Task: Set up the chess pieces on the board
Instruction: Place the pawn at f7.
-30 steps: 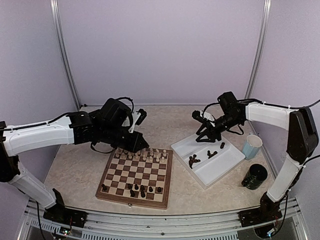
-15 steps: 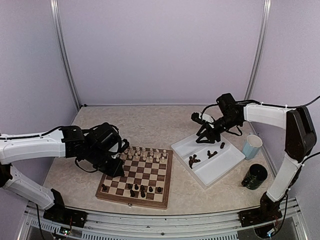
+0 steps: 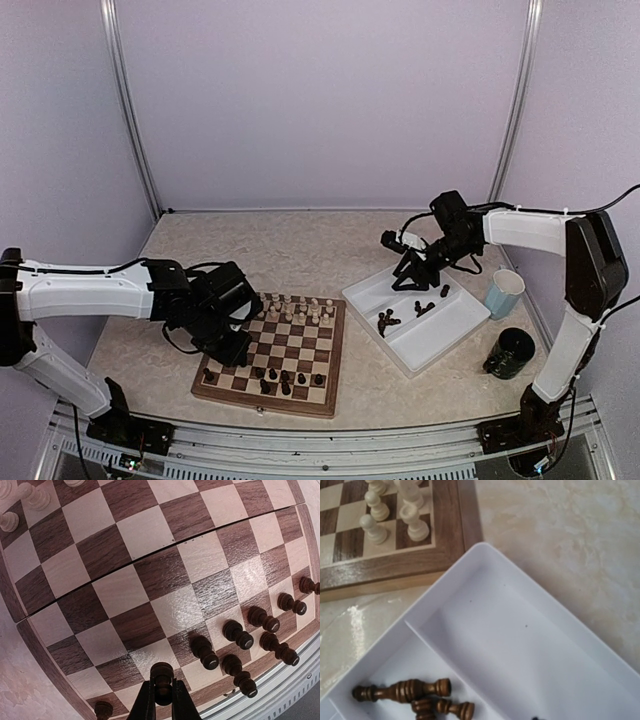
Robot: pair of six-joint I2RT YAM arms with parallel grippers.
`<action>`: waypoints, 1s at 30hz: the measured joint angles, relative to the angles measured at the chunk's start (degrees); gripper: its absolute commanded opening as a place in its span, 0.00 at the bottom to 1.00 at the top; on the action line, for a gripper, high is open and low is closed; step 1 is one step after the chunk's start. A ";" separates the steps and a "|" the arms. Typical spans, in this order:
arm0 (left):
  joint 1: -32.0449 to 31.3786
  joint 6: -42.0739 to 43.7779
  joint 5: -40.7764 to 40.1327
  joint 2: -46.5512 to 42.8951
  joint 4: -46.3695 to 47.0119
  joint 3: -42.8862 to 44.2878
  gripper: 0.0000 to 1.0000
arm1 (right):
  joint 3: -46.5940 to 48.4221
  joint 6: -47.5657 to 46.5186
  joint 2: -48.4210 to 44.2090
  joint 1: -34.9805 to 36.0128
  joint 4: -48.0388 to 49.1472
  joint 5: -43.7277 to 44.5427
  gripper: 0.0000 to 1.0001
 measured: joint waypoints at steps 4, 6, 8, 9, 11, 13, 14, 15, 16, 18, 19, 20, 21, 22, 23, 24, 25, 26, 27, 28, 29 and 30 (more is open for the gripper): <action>-0.63 0.07 -0.02 2.29 0.22 -0.02 0.06 | 0.00 0.00 0.07 0.00 -0.07 0.00 0.44; -0.98 0.09 0.00 3.56 0.37 -0.02 0.07 | 0.00 -0.02 0.07 0.00 -0.15 -0.02 0.44; -1.16 0.13 0.00 4.46 0.48 -0.02 0.07 | 0.00 -0.02 0.11 0.00 -0.15 -0.02 0.45; -1.18 0.13 -0.02 4.81 0.52 -0.02 0.07 | 0.00 -0.02 0.17 0.00 -0.15 -0.02 0.44; -1.22 0.11 -0.17 5.25 0.52 -0.02 0.08 | 0.00 -0.02 0.31 0.00 -0.17 -0.04 0.44; -1.25 0.09 -0.35 5.31 0.57 0.00 0.09 | 0.00 -0.04 0.48 0.00 -0.20 -0.04 0.44; -1.31 0.09 -0.42 5.33 0.57 0.00 0.10 | 0.00 -0.04 0.52 0.00 -0.20 -0.07 0.45; -1.38 0.07 -0.59 5.35 0.57 0.00 0.11 | 0.00 -0.04 0.59 0.00 -0.20 -0.07 0.45; -1.44 0.07 -0.66 5.38 0.57 0.00 0.11 | 0.00 -0.04 0.59 0.00 -0.20 -0.07 0.45; -1.49 0.07 -0.85 5.42 0.55 0.00 0.11 | 0.00 -0.07 0.66 0.00 -0.20 -0.09 0.45; -1.51 0.04 -0.94 5.42 0.55 0.00 0.11 | 0.00 -0.07 0.70 0.00 -0.22 -0.11 0.45; -1.53 0.02 -1.05 5.42 0.52 0.00 0.11 | 0.00 -0.07 0.72 0.00 -0.22 -0.15 0.45; -1.55 0.00 -1.09 5.42 0.52 0.00 0.11 | 0.00 -0.09 0.76 0.00 -0.24 -0.20 0.45; -1.55 -0.02 -1.14 5.40 0.52 0.00 0.12 | 0.00 -0.11 0.81 0.00 -0.24 -0.24 0.45; -1.55 -0.07 -1.20 5.38 0.50 0.00 0.12 | 0.00 -0.15 0.81 0.00 -0.26 -0.26 0.45; -1.55 -0.11 -1.29 5.31 0.48 0.00 0.12 | 0.00 -0.17 0.83 0.00 -0.33 -0.26 0.45; -1.55 -0.17 -1.38 5.29 0.37 0.00 0.12 | 0.00 -0.20 0.83 0.00 -0.39 -0.31 0.45; -1.55 -0.20 -1.49 5.25 0.22 0.00 0.12 | 0.00 -0.20 0.85 0.00 -0.50 -0.35 0.45; -1.53 -0.22 -1.53 5.20 0.11 0.00 0.12 | 0.00 -0.22 0.90 0.00 -0.63 -0.37 0.45; -1.53 -0.24 -1.60 5.16 0.09 0.00 0.12 | 0.00 -0.22 0.92 0.00 -0.72 -0.44 0.45; -1.53 -0.24 -1.60 5.16 0.09 0.00 0.13 | 0.00 -0.22 0.92 0.00 -0.81 -0.44 0.45; -1.53 -0.26 -1.62 5.16 0.07 0.00 0.15 | 0.00 -0.22 0.94 0.00 -0.87 -0.46 0.45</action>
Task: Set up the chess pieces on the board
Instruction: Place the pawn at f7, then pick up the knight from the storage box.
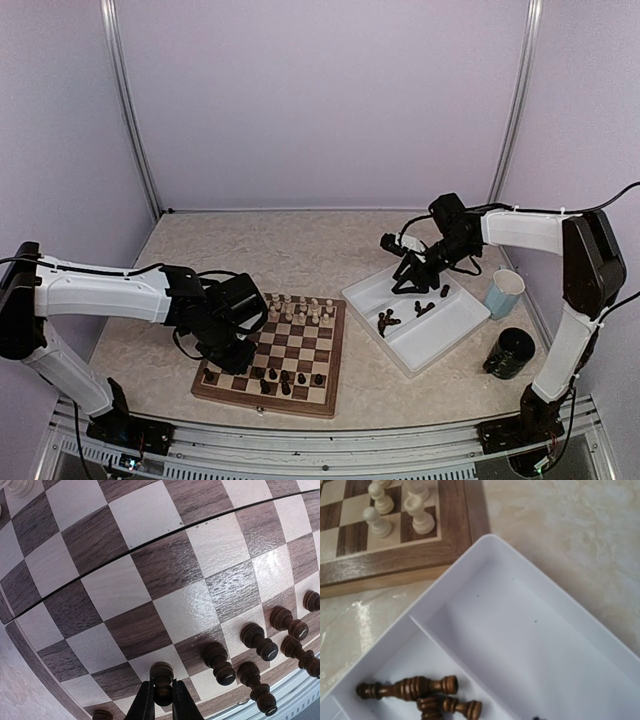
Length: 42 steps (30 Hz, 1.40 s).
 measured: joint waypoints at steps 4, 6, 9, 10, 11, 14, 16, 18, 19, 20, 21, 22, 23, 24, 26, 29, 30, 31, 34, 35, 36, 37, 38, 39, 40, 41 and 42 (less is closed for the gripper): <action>0.00 -0.13 -0.13 0.00 0.02 -0.02 0.28 | 0.00 0.00 0.00 0.00 -0.20 -0.02 0.45; 0.00 -0.13 -0.13 0.00 0.00 0.00 0.32 | 0.00 0.00 0.00 0.00 -0.22 -0.11 0.45; 0.00 -0.11 -0.15 -0.04 -0.11 0.00 0.37 | 0.04 -0.04 0.00 0.00 -0.55 -0.50 0.45; 0.00 -0.11 -0.20 -0.09 -0.39 0.15 0.39 | 0.11 -0.07 0.00 0.00 -0.74 -0.59 0.45; 0.00 -0.09 -0.31 -0.15 -0.85 0.48 0.40 | 0.17 -0.20 0.00 0.00 -0.94 -0.72 0.45; 0.02 0.20 -1.09 -0.57 -2.89 3.13 0.43 | 0.39 -0.83 0.00 0.00 -1.75 -0.94 0.43; 0.17 0.46 -1.88 -1.14 -4.15 5.77 0.43 | 0.39 -1.66 0.00 0.00 -2.34 -0.81 0.41; 0.44 0.94 -2.97 -1.62 -5.05 8.79 0.44 | 0.39 -2.80 0.00 0.00 -2.86 0.07 0.40; 0.70 1.42 -3.43 -1.81 -5.16 10.01 0.44 | 0.39 -3.41 0.00 0.00 -3.15 0.92 0.39; 1.20 1.81 -4.22 -1.88 -5.27 11.56 0.44 | 0.39 -4.11 0.00 0.00 -3.39 1.88 0.38; 1.84 2.36 -4.90 -1.88 -5.20 13.18 0.44 | 0.39 -4.81 0.00 0.00 -3.69 2.99 0.36; 2.34 2.86 -5.46 -1.84 -4.96 14.23 0.44 | 0.39 -5.46 0.00 0.00 -3.87 3.76 0.36; 3.17 3.58 -6.19 -1.62 -4.44 16.02 0.44 | 0.39 -6.14 0.00 0.00 -4.13 4.70 0.36; 3.72 4.15 -6.71 -1.29 -3.58 17.31 0.44 | 0.39 -6.84 0.00 0.00 -4.39 5.31 0.35; 4.94 5.11 -7.65 0.28 -0.59 20.46 0.44 | 0.39 -7.87 0.07 0.04 -5.05 6.25 0.34; 5.68 6.23 -7.87 3.69 4.76 24.39 0.45 | 0.35 -8.98 0.57 0.48 -5.55 7.93 0.34; 5.70 6.60 -7.80 5.03 6.75 25.53 0.45 | 0.28 -9.27 0.83 0.74 -5.73 8.57 0.34; 5.70 6.88 -7.67 6.14 8.37 26.38 0.45 | 0.15 -9.46 1.09 1.09 -5.97 9.14 0.34; 5.70 7.76 -6.95 8.70 11.98 27.89 0.45 | -0.52 -9.75 1.79 2.47 -6.84 10.12 0.34; 5.73 8.04 -6.62 9.51 13.07 28.15 0.45 | -0.90 -9.75 1.92 2.99 -7.06 10.43 0.34; 5.77 8.26 -6.23 10.12 13.86 28.20 0.45 | -1.14 -9.68 2.08 3.45 -7.26 10.71 0.34; 5.84 8.39 -5.81 10.69 14.29 28.20 0.45 | -1.44 -9.57 2.27 4.02 -7.39 11.10 0.34; 5.86 8.52 -5.64 11.10 14.64 28.20 0.45 | -1.64 -9.44 2.54 4.50 -7.54 11.41 0.33; 5.92 8.70 -5.40 11.56 14.86 28.20 0.45 | -1.70 -9.22 2.84 4.90 -7.65 11.63 0.33; 5.99 8.92 -5.16 11.85 15.04 28.20 0.45 | -1.75 -8.98 3.26 5.31 -7.65 11.78 0.33; 6.08 9.01 -4.98 12.02 15.15 28.20 0.45 | -1.81 -8.83 3.65 5.64 -7.61 11.91 0.33; 6.21 9.11 -4.68 12.04 15.32 28.20 0.45 | -1.81 -8.59 4.04 5.92 -7.63 12.04 0.33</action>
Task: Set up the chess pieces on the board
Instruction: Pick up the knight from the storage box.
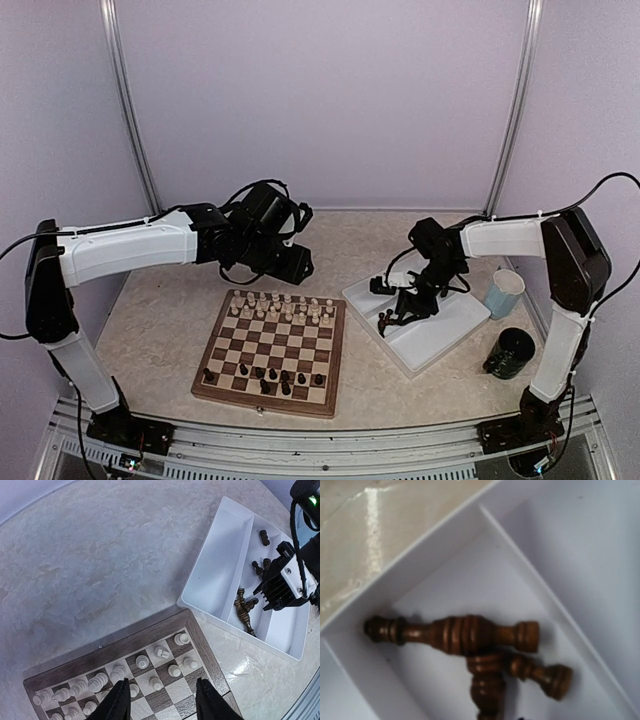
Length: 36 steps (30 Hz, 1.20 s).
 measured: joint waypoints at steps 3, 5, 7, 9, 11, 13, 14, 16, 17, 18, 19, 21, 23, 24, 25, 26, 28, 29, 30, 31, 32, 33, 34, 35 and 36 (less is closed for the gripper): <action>0.33 0.17 0.46 0.00 0.87 -0.02 0.45 | 0.00 0.63 1.01 0.66 0.20 0.33 0.32; 0.42 0.20 0.59 0.00 1.07 -0.02 0.45 | 0.11 1.05 1.77 1.05 0.83 0.81 0.32; 0.46 0.22 0.63 0.00 1.29 -0.02 0.45 | 0.35 1.29 2.73 1.46 1.46 1.42 0.32; 0.52 0.20 0.83 0.00 1.68 -0.13 0.45 | 0.44 1.51 3.67 1.81 2.12 2.16 0.31; 0.52 0.17 1.20 0.00 2.10 -0.24 0.45 | 0.70 1.70 4.00 1.95 2.38 2.47 0.27; 0.52 0.15 1.73 0.00 2.49 -0.39 0.45 | 1.05 2.03 4.26 2.12 2.51 2.99 0.23; 0.52 0.15 1.95 0.00 2.69 -0.46 0.45 | 1.18 2.12 4.33 2.19 2.64 3.23 0.21; 0.52 0.13 2.27 0.00 2.93 -0.46 0.45 | 1.20 2.34 4.33 2.21 2.91 3.48 0.17; 0.52 0.11 2.40 0.00 3.10 -0.46 0.45 | 1.20 2.38 4.33 2.21 2.97 3.48 0.16; 0.52 0.04 2.64 0.00 3.34 -0.46 0.45 | 1.20 2.43 4.26 2.21 2.97 3.45 0.15; 0.52 -0.02 2.99 0.00 3.65 -0.48 0.45 | 1.18 2.36 4.13 2.21 2.97 3.43 0.14; 0.52 -0.24 3.76 0.00 4.57 -0.50 0.45 | 0.98 2.32 3.67 2.23 2.75 3.43 0.13; 0.52 -0.72 5.07 0.02 5.88 -0.50 0.45 | 0.39 2.29 2.49 2.21 2.43 3.21 0.13; 0.52 -0.98 5.75 0.07 6.51 -0.50 0.45 | 0.09 2.27 1.49 2.21 2.16 2.99 0.13; 0.52 -1.29 6.51 0.17 7.23 -0.50 0.45 | -0.13 2.25 0.42 2.21 1.90 2.67 0.13; 0.50 -1.51 7.26 0.35 8.04 -0.50 0.45 | -0.15 2.23 -0.76 2.21 1.64 2.29 0.13; 0.52 -2.12 9.03 1.27 9.77 -0.50 0.45 | -0.15 2.19 -3.34 2.21 1.44 1.46 0.13; 0.52 -2.45 10.03 2.01 10.71 -0.50 0.45 | -0.15 2.19 -4.42 2.21 1.42 1.09 0.13; 0.52 -2.71 10.95 2.75 11.34 -0.50 0.45 | -0.15 2.16 -5.46 2.21 1.38 0.66 0.13; 0.50 -3.02 11.98 3.58 12.04 -0.48 0.45 | -0.15 2.19 -6.36 2.21 1.36 0.28 0.13; 0.50 -3.28 13.14 4.59 12.72 -0.44 0.44 | -0.15 2.19 -7.21 2.21 1.31 -0.11 0.13; 0.50 -3.48 14.19 5.51 13.33 -0.44 0.45 | -0.15 2.19 -7.78 2.19 1.31 -0.42 0.13; 0.50 -3.69 15.26 6.40 13.97 -0.39 0.45 | -0.15 2.19 -8.11 2.19 1.29 -0.61 0.13; 0.50 -3.96 16.44 7.32 14.67 -0.35 0.44 | -0.15 2.19 -8.28 2.19 1.31 -0.74 0.13; 0.50 -4.09 17.42 7.93 15.23 -0.31 0.44 | -0.15 2.19 -8.39 2.19 1.29 -0.87 0.13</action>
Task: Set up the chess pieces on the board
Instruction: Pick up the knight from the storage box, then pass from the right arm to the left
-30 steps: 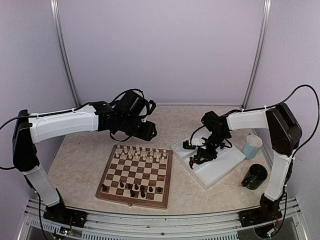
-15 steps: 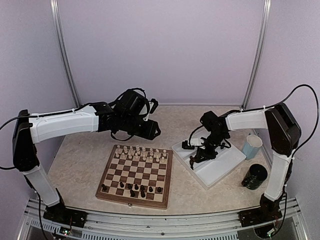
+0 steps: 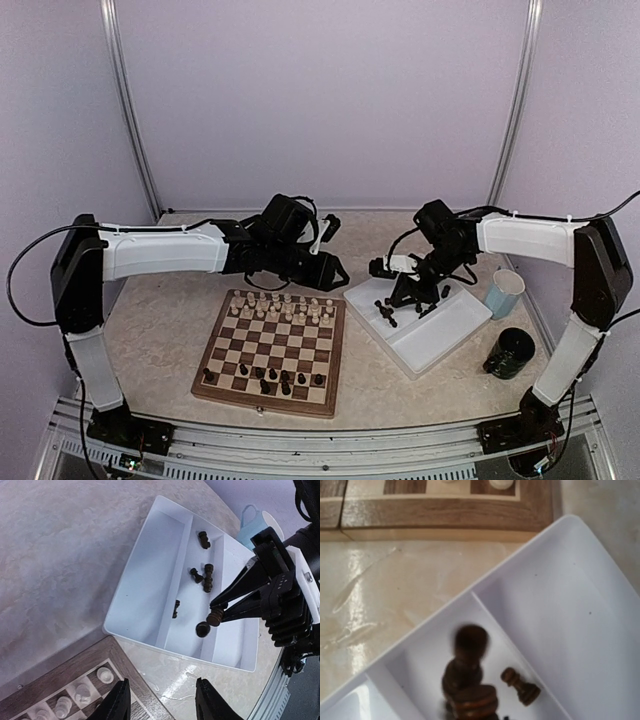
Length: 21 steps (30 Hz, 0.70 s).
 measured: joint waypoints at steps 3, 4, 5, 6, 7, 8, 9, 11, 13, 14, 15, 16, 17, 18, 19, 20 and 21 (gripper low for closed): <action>0.00 -0.72 3.74 2.43 2.29 0.74 0.44 | -0.13 0.04 -0.04 -0.07 0.04 -0.39 0.13; 0.00 -0.92 5.09 3.50 3.17 1.42 0.44 | -0.28 0.07 -0.04 -0.11 0.07 -0.55 0.13; 0.00 -1.14 6.08 4.33 3.91 1.97 0.44 | -0.42 0.13 -0.04 -0.11 0.07 -0.63 0.13; 0.00 -1.38 7.15 5.18 4.90 2.40 0.44 | -0.59 0.17 -0.04 -0.17 0.09 -0.76 0.13; -0.07 -1.64 8.22 6.03 5.60 2.95 0.43 | -0.63 0.20 -0.04 -0.28 0.07 -0.85 0.13; -0.11 -1.88 9.03 6.82 6.14 3.39 0.43 | -0.70 0.24 -0.04 -0.50 0.13 -1.05 0.13; -0.17 -2.03 9.81 7.65 6.25 4.09 0.43 | -0.72 0.26 -0.04 -0.57 0.13 -1.20 0.13; -0.48 -2.19 10.88 9.44 6.80 5.55 0.42 | -0.72 0.39 -0.04 -0.85 0.20 -1.81 0.13; -0.83 -2.23 11.78 10.67 7.45 6.23 0.42 | -0.72 0.55 -0.09 -1.49 0.20 -2.71 0.13; -1.03 -2.32 12.41 11.17 7.72 6.32 0.42 | -0.72 0.66 -0.20 -1.81 0.20 -3.26 0.13; -1.16 -2.54 13.11 11.52 8.00 6.34 0.42 | -0.72 0.85 -0.35 -2.10 0.22 -3.78 0.14; -1.27 -2.84 13.73 11.80 8.39 6.36 0.42 | -0.70 1.05 -0.59 -2.36 0.22 -4.39 0.14; -1.38 -3.21 14.49 12.15 8.83 6.40 0.42 | -0.70 1.18 -0.87 -2.45 0.22 -5.07 0.14; -1.42 -3.48 15.04 12.39 9.35 6.43 0.42 | -0.68 1.33 -1.18 -2.51 0.22 -5.79 0.14; -1.46 -3.72 15.67 12.70 9.92 6.45 0.42 | -0.59 1.46 -1.40 -2.62 0.17 -6.51 0.14; -1.51 -3.96 16.22 12.96 10.38 6.49 0.41 | -0.48 1.60 -1.49 -2.62 0.17 -7.15 0.14; -1.51 -4.31 16.68 13.20 10.95 6.54 0.41 | -0.33 1.68 -1.51 -2.64 0.15 -7.98 0.15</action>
